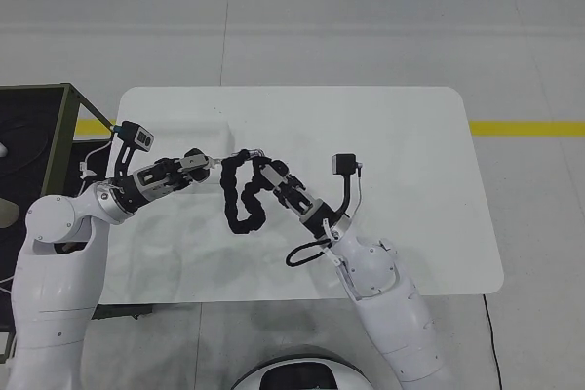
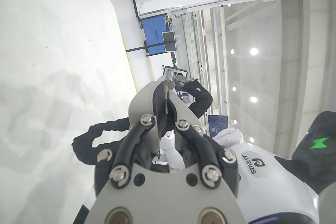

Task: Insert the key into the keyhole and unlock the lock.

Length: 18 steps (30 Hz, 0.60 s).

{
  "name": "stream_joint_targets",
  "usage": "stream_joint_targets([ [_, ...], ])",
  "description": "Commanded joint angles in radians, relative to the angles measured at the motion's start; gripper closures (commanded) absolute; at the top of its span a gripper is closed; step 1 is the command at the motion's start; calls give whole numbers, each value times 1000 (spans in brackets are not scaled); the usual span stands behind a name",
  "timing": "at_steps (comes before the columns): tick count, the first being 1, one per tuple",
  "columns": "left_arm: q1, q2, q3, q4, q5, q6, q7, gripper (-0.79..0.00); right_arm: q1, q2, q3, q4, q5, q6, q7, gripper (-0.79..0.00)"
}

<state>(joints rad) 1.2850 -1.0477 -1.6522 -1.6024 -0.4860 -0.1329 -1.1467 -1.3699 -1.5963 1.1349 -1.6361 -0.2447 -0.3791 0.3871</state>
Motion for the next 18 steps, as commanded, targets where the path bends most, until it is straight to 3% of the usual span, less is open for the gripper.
stream_joint_targets([
  [1, -2, 1, -1, 2, -4, 6, 0, 0, 1, 1, -2, 0, 1, 0, 0, 0],
  [18, 6, 13, -3, -10, -28, 18, -22, 0, 16, 7, -11, 8, 22, -4, 21, 0],
])
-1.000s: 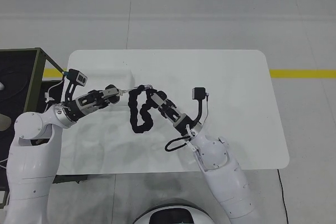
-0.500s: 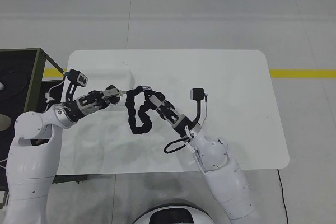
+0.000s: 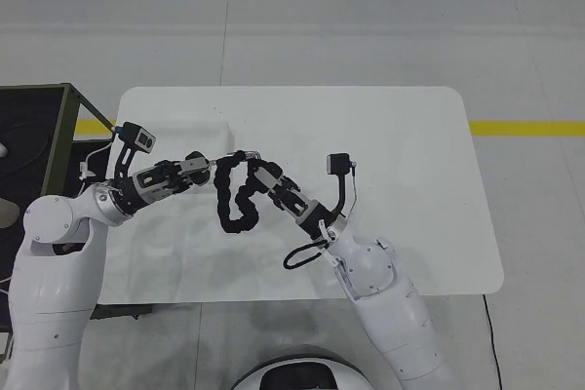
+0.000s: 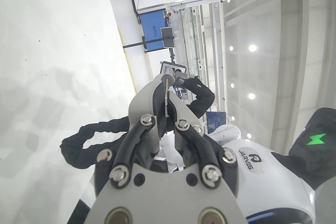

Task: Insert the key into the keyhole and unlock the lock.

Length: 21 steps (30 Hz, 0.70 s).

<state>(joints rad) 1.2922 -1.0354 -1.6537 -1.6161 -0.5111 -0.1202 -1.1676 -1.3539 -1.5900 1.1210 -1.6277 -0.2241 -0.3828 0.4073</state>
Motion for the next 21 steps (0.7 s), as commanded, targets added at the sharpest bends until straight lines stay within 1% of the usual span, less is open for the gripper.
stream_joint_targets([
  [1, -3, 2, -4, 5, -8, 12, -5, 0, 0, 2, 6, -1, 6, 0, 6, 0],
  [6, -9, 9, -4, 14, -13, 35, -74, 0, 11, 8, 15, -2, 28, 13, 68, 0],
  [11, -15, 14, -9, 26, -22, 34, -87, 0, 25, 11, 14, -6, 52, 30, 114, 0],
  [17, -15, 19, -20, 38, -33, 25, -68, 0, 37, 15, 24, -9, 51, 41, 125, 0],
  [19, -12, 19, -28, 46, -44, 22, -35, 0, 36, 16, 28, -10, 64, 51, 124, 0],
  [20, -8, 18, -28, 55, -55, 40, -6, 0, 38, 16, 28, -10, 68, 56, 134, 0],
  [21, -8, 18, -28, 55, -55, 40, -6, 0, 38, 16, 28, -10, 68, 56, 134, 0],
])
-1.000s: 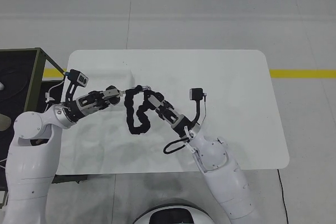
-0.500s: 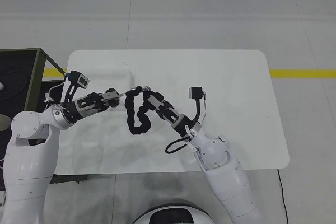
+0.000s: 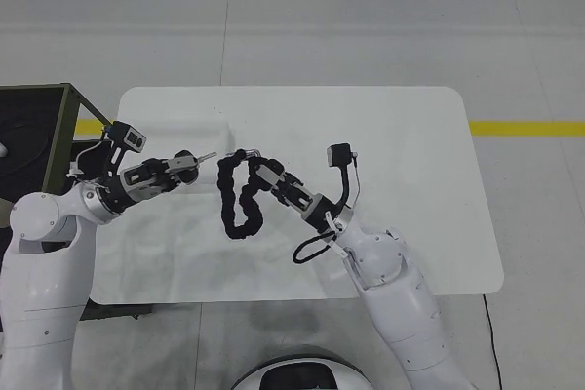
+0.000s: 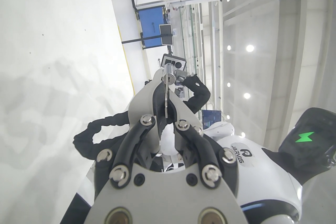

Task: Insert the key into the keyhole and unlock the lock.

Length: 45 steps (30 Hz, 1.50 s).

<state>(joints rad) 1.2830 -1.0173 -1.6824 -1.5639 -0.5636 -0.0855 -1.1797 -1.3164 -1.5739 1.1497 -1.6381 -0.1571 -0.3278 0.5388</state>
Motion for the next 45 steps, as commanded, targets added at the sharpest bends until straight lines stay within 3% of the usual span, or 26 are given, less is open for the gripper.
stream_joint_targets([
  [1, 1, 0, 1, 2, -2, 5, 7, 0, 0, 0, -1, 0, 1, 1, 2, 0],
  [7, 6, -1, -1, -2, 0, 0, 14, 0, -23, 1, -3, -12, -4, 6, -4, 0],
  [9, 30, -3, -22, -43, 23, -89, 100, 0, -41, 3, -4, -40, 0, 15, -7, 0],
  [11, 40, -6, -33, -78, 68, -240, 159, 0, -48, 4, -3, -57, 25, 17, -7, 0],
  [15, 52, -15, -64, -88, 442, -780, 340, 0, -55, 7, 6, -71, 68, 26, -14, 0],
  [17, 55, -29, -54, -52, 552, -916, 465, 0, -56, 7, 9, -76, 86, 25, -21, 0],
  [20, 47, -44, -74, -44, 788, -927, 615, 0, -56, 8, 8, -77, 88, 26, -18, 0],
  [26, 47, -44, -74, -44, 788, -927, 615, 0, -62, 9, 8, -79, 90, 27, -22, 0],
  [28, 63, -42, -74, -44, 840, -894, 591, 0, -85, 10, 9, -104, 122, 38, -32, 0],
  [30, 19, -36, -149, -132, 1027, -927, 637, 0, -88, 13, 20, -127, 118, 49, -27, 0],
  [32, 19, -44, -178, -191, 1211, -927, 824, 0, -96, 16, 37, -157, 140, 57, -36, 0],
  [38, 38, -61, -154, -259, 1776, -927, 1505, 0, -96, 24, 65, -185, 200, 78, -16, 0],
  [41, 58, -60, -125, -262, 2139, -847, 1886, 0, -96, 26, 66, -188, 228, 82, -13, 0],
  [42, 68, -58, -114, -246, 2207, -806, 1969, 0, -93, 28, 67, -190, 221, 74, -7, 0],
  [45, 68, -58, -114, -246, 2207, -806, 1969, 0, -92, 28, 67, -190, 217, 69, -6, 0],
])
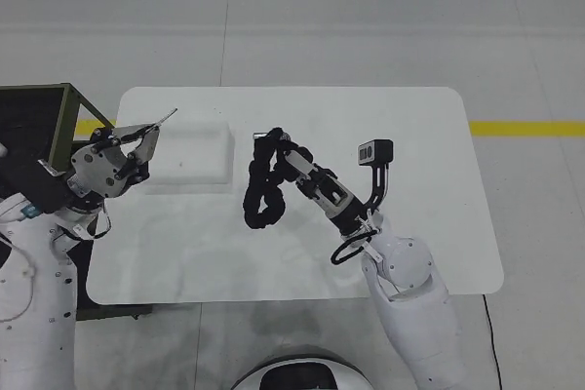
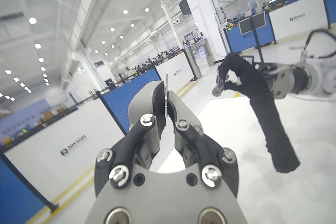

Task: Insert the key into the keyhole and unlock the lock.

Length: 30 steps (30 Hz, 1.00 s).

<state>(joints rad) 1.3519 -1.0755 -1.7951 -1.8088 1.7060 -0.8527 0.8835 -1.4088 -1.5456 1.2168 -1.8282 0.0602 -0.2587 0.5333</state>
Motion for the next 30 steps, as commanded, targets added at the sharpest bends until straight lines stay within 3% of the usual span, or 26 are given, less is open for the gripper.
stream_joint_targets([
  [1, -1, 0, -1, -2, -62, -39, -94, 0, 0, 0, 0, 0, 0, 0, 0, 0],
  [5, -1, 0, -1, -2, -62, -39, -94, 0, -4, 0, 0, -2, 0, 1, -3, 0],
  [6, -7, 1, 2, -60, -53, -31, -56, 0, -16, 1, -1, -11, 4, 5, -8, 0],
  [8, -9, 16, -6, -139, 163, 31, 46, 0, -29, 4, 7, -28, 29, 5, -6, 0],
  [12, -8, 59, 27, -81, 575, 300, 384, 0, -41, 13, 37, -51, 83, 6, 22, 0],
  [16, -27, 94, 56, 19, 733, 485, 569, 0, -53, 21, 59, -58, 134, 13, 51, 0],
  [20, -46, 116, 81, 77, 770, 568, 652, 0, -57, 29, 70, -48, 158, 37, 91, 0],
  [28, -48, 117, 78, 84, 771, 570, 650, 0, -59, 31, 69, -47, 150, 40, 98, 0],
  [30, -47, 118, 74, 63, 790, 598, 633, 0, -64, 36, 55, -63, 74, 33, 121, 0],
])
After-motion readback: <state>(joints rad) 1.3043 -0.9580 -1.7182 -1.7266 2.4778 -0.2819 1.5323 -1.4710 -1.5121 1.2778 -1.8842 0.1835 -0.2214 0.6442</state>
